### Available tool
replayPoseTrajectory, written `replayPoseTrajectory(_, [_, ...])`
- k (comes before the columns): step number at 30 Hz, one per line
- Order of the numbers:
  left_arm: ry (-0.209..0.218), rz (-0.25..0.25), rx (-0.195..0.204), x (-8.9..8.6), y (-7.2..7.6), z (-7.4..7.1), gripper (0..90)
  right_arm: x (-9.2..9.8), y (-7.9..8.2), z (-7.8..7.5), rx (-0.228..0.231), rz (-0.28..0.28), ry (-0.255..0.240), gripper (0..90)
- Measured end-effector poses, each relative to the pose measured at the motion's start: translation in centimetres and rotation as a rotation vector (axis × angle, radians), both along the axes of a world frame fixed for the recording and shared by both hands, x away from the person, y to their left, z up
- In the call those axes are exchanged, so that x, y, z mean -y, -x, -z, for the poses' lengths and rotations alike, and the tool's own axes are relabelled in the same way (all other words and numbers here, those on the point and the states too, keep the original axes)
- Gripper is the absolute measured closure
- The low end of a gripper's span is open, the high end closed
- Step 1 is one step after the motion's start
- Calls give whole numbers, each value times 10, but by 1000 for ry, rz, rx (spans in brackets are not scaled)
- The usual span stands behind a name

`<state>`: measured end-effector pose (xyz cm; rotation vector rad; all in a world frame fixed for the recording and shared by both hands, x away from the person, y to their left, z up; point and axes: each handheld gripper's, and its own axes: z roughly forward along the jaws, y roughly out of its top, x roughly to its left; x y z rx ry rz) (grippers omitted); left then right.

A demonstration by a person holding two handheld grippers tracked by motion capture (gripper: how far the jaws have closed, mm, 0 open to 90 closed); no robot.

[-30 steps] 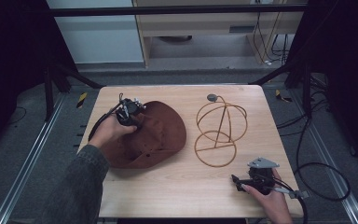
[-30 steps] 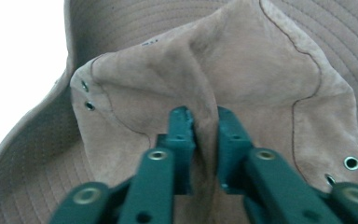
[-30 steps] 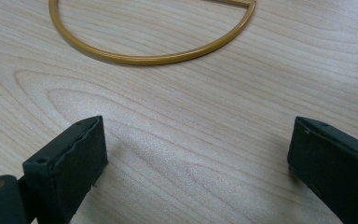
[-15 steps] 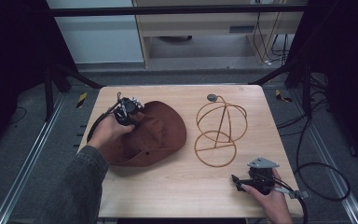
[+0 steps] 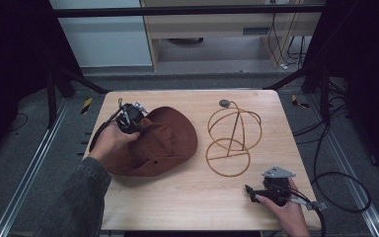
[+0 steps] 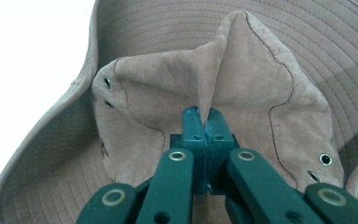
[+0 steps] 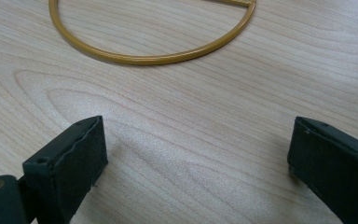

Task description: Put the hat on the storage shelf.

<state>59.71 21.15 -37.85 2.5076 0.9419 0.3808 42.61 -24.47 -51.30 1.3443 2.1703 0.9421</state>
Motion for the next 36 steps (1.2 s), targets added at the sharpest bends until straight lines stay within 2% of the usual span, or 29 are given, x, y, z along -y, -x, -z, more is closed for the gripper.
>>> replayPoseTrajectory(8, [-5, 28, 20, 1, 6, -8, 891, 0, 0, 0, 0, 0, 0, 49])
replayPoseTrajectory(13, [18, 43, 42, 0, 13, -15, 891, 0, 0, 0, 0, 0, 0, 49])
replayPoseTrajectory(23, [33, 50, 84, -5, 22, -28, 891, 0, 0, 0, 0, 0, 0, 48])
replayPoseTrajectory(27, [23, 59, 97, -5, 25, -37, 891, 0, 0, 0, 0, 0, 0, 49])
replayPoseTrajectory(36, [-34, 104, 97, 1, 29, -54, 891, 0, 0, 0, 0, 0, 0, 49])
